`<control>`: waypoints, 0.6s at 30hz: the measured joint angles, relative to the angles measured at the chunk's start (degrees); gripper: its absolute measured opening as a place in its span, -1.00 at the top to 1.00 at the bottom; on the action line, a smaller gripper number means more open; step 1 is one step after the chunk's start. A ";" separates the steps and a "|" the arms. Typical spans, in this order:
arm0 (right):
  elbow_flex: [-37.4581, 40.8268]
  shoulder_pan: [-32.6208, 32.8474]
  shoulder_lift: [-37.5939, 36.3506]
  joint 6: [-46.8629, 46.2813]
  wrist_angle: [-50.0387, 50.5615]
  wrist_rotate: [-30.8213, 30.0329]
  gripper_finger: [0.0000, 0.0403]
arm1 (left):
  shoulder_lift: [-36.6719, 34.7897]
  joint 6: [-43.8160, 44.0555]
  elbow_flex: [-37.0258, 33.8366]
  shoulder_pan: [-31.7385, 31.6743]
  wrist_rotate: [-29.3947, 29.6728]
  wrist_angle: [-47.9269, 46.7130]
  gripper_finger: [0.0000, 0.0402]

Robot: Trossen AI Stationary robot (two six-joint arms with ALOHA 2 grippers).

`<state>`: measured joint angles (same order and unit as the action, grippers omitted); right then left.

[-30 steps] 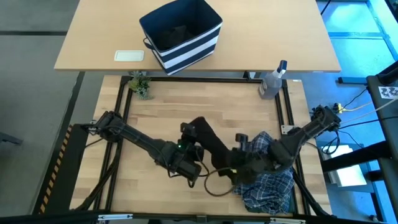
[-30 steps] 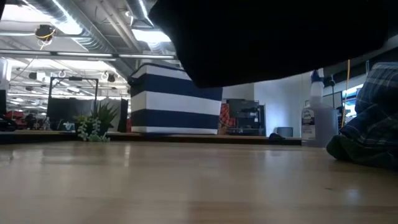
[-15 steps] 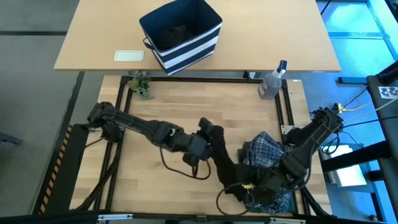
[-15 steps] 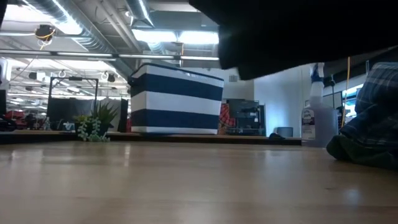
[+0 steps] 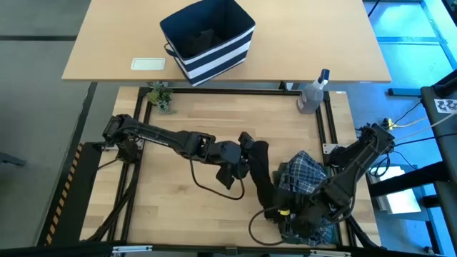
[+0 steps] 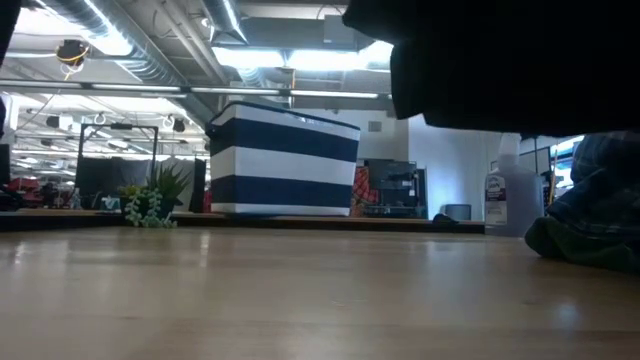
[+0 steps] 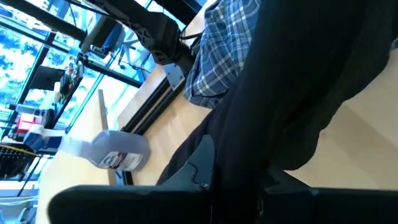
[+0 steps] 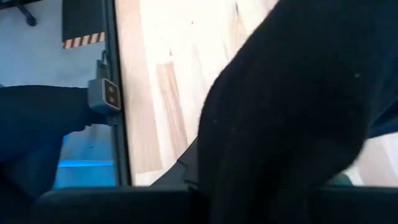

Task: Fold Laundry from Bin
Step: Stack the folded black shirt on top of the folded blue checkered pants

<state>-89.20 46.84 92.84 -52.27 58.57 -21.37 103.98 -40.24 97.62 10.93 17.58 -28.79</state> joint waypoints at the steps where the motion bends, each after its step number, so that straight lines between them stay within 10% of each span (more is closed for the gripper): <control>1: 0.47 0.11 0.00 0.01 0.07 -0.84 0.80 | 0.00 0.02 0.00 -0.06 -0.49 0.01 0.89; 18: 4.71 -1.00 0.15 2.97 -20.81 1.96 0.80 | 1.05 0.50 -6.29 0.05 -5.99 6.38 0.89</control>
<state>-84.49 45.84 92.99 -49.30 37.76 -19.41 105.03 -39.75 91.33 10.98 11.59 -22.41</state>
